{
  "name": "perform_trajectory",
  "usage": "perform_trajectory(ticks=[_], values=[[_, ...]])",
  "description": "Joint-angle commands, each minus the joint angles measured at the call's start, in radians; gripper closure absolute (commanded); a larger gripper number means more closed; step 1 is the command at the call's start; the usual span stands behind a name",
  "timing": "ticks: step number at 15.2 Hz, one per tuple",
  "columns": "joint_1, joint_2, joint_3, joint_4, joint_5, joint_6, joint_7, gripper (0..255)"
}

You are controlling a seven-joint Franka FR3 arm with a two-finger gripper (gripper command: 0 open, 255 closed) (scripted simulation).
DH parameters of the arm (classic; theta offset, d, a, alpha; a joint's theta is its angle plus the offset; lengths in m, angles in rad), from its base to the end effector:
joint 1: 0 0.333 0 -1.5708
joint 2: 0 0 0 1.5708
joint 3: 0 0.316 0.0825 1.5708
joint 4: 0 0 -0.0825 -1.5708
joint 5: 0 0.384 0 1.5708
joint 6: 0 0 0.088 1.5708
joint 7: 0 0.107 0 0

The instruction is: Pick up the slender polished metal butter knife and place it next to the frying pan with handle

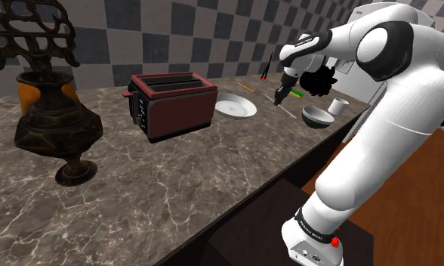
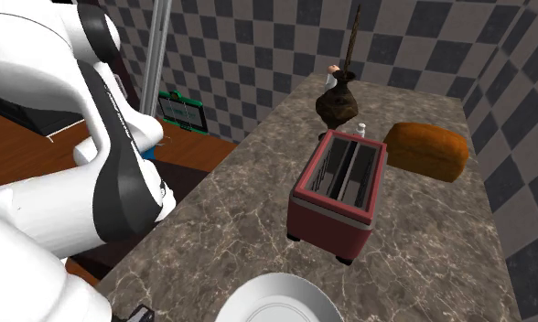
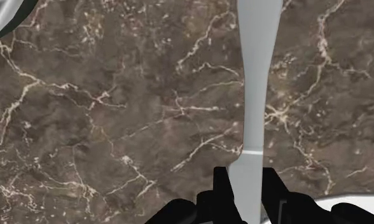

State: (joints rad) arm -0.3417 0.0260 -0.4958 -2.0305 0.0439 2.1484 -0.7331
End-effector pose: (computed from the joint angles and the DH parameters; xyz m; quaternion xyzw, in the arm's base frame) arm 0.3812 -0.4183 0.4437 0.9968 -0.0628 0.0427 0.0246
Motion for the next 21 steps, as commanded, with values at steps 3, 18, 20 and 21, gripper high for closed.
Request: perform_trajectory(ticks=[3,18,20,21], values=[[-0.026,0.07,-0.018,0.045,0.046,0.013,-0.067,255],[-0.041,0.171,-0.002,-0.05,0.125,0.194,-0.125,255],[-0.044,0.184,0.001,-0.057,0.136,0.212,-0.132,255],[-0.044,0.184,0.001,-0.057,0.136,0.212,-0.132,255]])
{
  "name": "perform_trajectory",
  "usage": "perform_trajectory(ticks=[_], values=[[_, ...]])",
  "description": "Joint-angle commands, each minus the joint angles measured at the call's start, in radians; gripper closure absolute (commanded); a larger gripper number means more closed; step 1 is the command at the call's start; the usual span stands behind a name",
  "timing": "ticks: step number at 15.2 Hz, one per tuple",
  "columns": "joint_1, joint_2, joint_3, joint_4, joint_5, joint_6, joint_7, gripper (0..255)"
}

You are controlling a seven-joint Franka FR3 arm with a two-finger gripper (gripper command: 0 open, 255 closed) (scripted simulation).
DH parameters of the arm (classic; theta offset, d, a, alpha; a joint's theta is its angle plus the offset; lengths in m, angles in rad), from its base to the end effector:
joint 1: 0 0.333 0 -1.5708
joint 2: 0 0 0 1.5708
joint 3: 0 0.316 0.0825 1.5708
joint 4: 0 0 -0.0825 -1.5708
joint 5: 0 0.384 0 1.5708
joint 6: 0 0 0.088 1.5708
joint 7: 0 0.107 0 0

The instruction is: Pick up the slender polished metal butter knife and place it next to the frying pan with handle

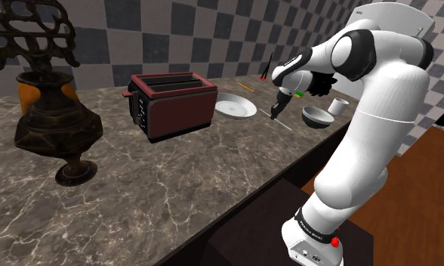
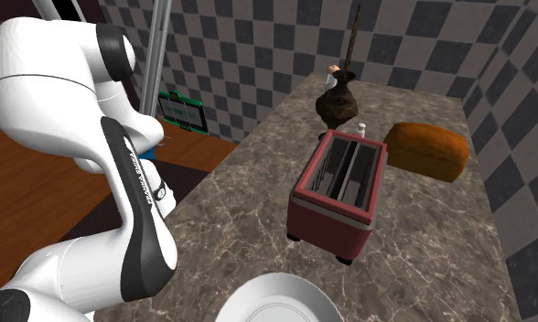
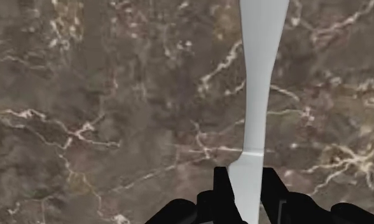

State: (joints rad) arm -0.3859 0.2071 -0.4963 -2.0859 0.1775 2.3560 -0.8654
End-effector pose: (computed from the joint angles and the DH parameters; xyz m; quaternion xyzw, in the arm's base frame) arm 0.3773 -0.4444 0.3462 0.9969 -0.0616 0.0426 0.0248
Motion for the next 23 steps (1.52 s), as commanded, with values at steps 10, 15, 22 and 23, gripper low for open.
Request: perform_trajectory(ticks=[10,15,22,23], values=[[0.001,0.003,0.001,-0.001,0.002,0.005,0.0,0],[0.014,-0.067,-0.014,0.023,-0.051,-0.079,0.036,0],[0.016,-0.084,-0.016,0.031,-0.064,-0.101,0.045,0],[0.016,-0.084,-0.016,0.031,-0.064,-0.101,0.045,0]])
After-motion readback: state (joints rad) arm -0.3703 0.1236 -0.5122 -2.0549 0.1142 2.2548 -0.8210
